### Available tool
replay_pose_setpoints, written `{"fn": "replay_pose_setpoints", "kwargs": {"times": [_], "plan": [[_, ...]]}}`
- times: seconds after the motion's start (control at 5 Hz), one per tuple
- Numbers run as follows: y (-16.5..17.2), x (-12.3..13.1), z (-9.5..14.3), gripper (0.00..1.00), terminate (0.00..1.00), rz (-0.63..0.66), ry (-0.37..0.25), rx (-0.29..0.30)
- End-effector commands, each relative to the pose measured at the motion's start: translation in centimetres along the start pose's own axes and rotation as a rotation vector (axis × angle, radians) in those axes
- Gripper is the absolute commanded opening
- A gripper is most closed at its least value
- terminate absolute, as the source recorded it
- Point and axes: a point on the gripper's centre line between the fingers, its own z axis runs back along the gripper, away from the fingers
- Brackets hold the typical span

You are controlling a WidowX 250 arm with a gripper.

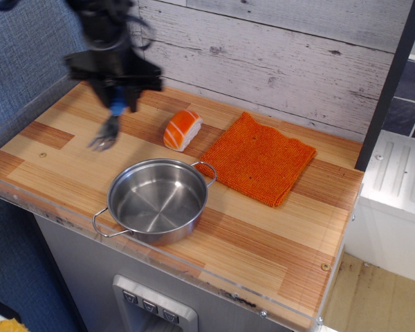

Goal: Move the blue fork to the other side of the silver pan.

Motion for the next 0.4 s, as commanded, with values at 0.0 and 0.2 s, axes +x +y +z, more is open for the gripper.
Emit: {"fn": "replay_pose_setpoints", "kwargs": {"times": [0.0,0.2], "plan": [[-9.3,0.5,4.3,0.00,0.00,-0.117,-0.114,-0.100],[-14.0,-1.4,4.7,0.00,0.00,-0.243,-0.126,-0.154]]}}
